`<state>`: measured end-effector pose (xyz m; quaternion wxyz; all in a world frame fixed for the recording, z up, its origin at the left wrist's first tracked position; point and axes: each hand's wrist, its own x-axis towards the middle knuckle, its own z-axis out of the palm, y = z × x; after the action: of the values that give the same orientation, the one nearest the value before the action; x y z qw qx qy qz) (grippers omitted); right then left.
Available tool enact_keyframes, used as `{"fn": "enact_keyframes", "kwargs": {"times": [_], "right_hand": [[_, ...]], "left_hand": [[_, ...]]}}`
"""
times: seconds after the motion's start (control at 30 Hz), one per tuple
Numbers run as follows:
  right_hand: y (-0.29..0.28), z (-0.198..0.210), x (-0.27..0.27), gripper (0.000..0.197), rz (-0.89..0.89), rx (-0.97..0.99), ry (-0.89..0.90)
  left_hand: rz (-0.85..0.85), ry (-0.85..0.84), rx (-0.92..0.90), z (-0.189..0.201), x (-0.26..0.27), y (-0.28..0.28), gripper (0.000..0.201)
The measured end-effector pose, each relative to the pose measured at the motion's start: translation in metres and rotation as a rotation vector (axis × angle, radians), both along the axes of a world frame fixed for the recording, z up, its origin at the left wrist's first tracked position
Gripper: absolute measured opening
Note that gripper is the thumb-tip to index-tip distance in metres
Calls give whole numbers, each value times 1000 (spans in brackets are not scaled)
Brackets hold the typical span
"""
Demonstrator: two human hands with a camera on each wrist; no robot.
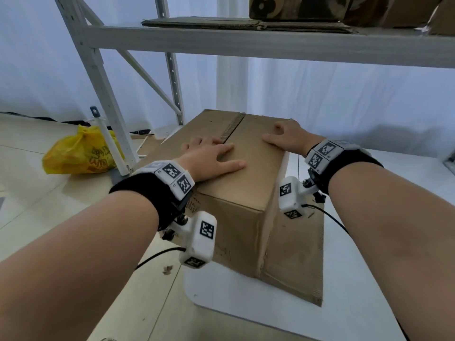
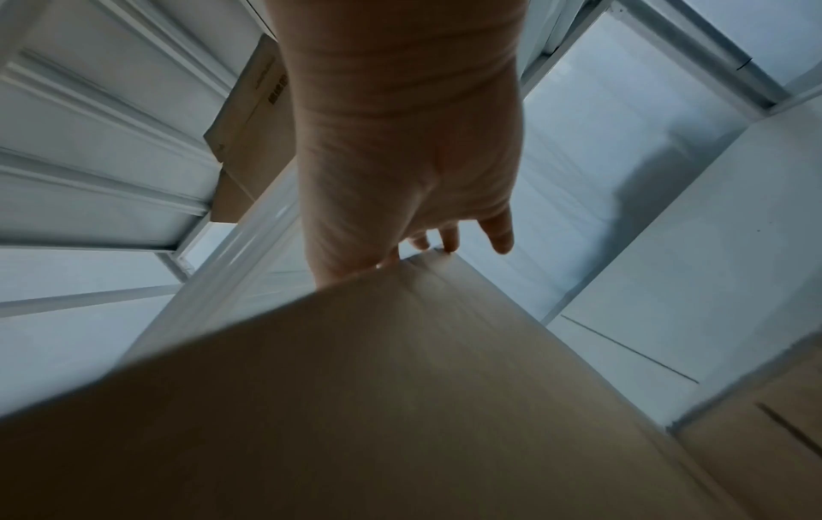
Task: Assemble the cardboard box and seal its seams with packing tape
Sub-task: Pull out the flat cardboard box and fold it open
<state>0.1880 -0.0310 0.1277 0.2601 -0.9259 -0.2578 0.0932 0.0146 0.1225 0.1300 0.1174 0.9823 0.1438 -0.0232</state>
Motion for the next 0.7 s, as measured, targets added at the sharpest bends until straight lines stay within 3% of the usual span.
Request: {"fn": "enact_keyframes", "kwargs": {"times": [0.17,0.4,0.57,0.7], "right_hand": [[-12,1,26,71,-14,-1,36],[-35,5,14,87,-89,5,9],[-65,-2,-17,90,-203,-34,2],[-79,-7,-49,84,-268,19,5]], "left_hand": [[-119,-15,-9,-7,-3,8,74],[-205,4,-23,-2,-18,9,84],[-41,168,71,7,-30,3,95],[199,285,105,17,-43,-12,101]]}}
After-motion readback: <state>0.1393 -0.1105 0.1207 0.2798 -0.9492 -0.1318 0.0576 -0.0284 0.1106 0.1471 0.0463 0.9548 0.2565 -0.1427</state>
